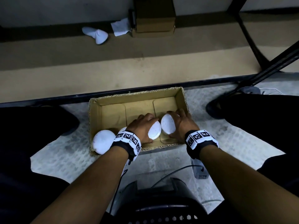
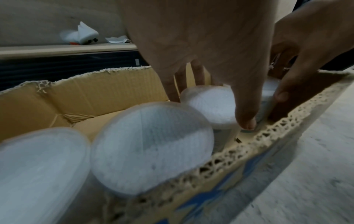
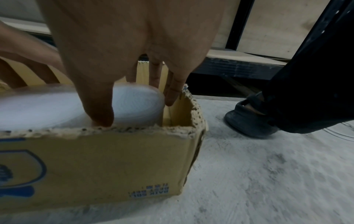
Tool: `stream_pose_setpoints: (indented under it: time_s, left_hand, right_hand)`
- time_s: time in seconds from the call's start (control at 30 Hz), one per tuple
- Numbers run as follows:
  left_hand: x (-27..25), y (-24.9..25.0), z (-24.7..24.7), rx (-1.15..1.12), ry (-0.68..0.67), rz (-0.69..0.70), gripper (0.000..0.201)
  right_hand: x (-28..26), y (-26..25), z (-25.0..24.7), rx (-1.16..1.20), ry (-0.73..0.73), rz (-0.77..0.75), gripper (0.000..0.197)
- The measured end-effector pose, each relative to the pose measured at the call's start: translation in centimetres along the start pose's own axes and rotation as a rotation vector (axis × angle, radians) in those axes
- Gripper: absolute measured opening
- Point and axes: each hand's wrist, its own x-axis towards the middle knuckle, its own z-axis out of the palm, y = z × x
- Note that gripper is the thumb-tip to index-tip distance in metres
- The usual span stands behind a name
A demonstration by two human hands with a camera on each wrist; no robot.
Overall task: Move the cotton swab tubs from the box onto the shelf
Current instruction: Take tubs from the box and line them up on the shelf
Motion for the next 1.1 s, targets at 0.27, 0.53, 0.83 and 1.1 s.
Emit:
stream_pose_setpoints:
  time_s: [0.27, 0.53, 0.83, 1.1]
  left_hand:
    - [-0.1, 0.3, -1.6, -0.012, 0.045, -0.021, 0.091]
    - [-1.7, 1.4, -5.7, -0.019, 0.165, -0.006, 0.088]
    - [-5.4, 2.7, -13.1, 0.037, 0.276, -0.017, 0.091]
    - [-10.7, 5.3, -21.5, 0.115, 0.417, 0.039, 0.086]
  right_hand:
    - [-0.3, -0.2, -1.3, -0.004, 0.061, -0.012, 0.096]
    - [-2.4, -0.9, -5.8, 0.063, 0.104, -0.059, 0.094]
    - [-6.6, -3.1, -11.6, 0.117, 0.299, -0.173, 0.098]
    - [-11.9, -5.1, -18.4, 0.109, 0.436, -0.299, 0.086]
